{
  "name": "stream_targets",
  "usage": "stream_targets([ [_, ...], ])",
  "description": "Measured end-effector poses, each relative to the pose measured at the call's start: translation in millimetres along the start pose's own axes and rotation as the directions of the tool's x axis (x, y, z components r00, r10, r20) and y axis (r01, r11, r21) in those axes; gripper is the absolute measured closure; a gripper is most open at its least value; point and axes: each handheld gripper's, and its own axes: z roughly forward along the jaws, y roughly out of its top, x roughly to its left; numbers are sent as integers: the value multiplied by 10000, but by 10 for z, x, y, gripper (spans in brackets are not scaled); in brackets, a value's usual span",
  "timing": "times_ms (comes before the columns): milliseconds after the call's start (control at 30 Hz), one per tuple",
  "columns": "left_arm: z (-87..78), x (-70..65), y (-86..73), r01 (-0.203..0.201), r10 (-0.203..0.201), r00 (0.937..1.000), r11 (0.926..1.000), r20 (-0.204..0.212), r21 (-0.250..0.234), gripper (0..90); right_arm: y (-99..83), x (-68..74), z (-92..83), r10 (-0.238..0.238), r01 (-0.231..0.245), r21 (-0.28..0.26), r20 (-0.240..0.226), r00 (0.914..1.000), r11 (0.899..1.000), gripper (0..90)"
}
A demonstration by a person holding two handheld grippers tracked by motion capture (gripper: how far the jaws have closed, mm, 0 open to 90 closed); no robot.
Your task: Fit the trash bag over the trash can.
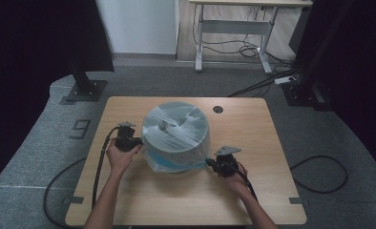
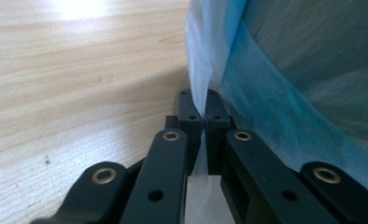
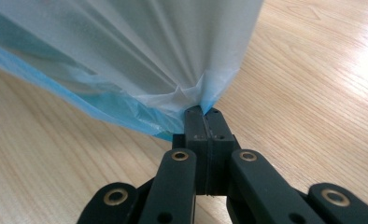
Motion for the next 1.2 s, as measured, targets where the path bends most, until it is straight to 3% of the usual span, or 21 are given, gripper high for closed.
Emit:
stream_targets([
  [167, 14, 15, -36, 68, -68, 9999, 10000, -127, 14, 835, -25, -47, -27, 289, -285, -162, 241, 9993, 9995, 851],
  [267, -24, 23, -55, 11, -10, 10000, 10000, 78, -93, 808, -43, -83, -60, 694, -691, -466, 53, 9976, 9965, 768],
  [367, -122, 29, -89, -140, 145, 9998, 9985, 106, -522, 751, -42, -79, -136, 906, -904, -891, -18, 9959, 9919, 681],
  [467, -250, 43, -139, -355, 314, 9988, 9928, -372, -1147, 681, -46, -42, -252, 999, -942, -1492, 311, 9945, 9843, 590],
  [600, -416, 43, -199, -494, 261, 9917, 9813, -1260, -1863, 491, -101, 15, -376, 1091, -978, -1983, 470, 9929, 9753, 535],
  [633, -463, 45, -211, -510, 259, 9914, 9791, -1279, -1971, 472, -119, 26, -400, 1119, -997, -2107, 470, 9926, 9725, 528],
  [767, -655, 51, -230, -556, 288, 9929, 9704, -1157, -2352, 427, -192, 36, -500, 1353, -1231, -2503, 324, 9903, 9603, 502],
  [867, -780, 53, -221, -591, 366, 9952, 9635, -902, -2610, 396, -223, 3, -553, 1378, -1255, -2519, 318, 9900, 9596, 471],
  [967, -877, 48, -217, -662, 539, 9973, 9549, -504, -2896, 383, -258, -58, -587, 1627, -1519, -2719, 174, 9865, 9503, 441],
  [1100, -947, 26, -222, -858, 809, 9963, 9535, -287, -2891, 367, -298, -102, -591, 2049, -1899, -2784, 257, 9784, 9415, 396],
  [1200, -1001, -10, -222, -1126, 1100, 9936, 9525, -253, -2828, 360, -316, -100, -580, 2149, -2018, -2715, 190, 9765, 9410, 356],
])
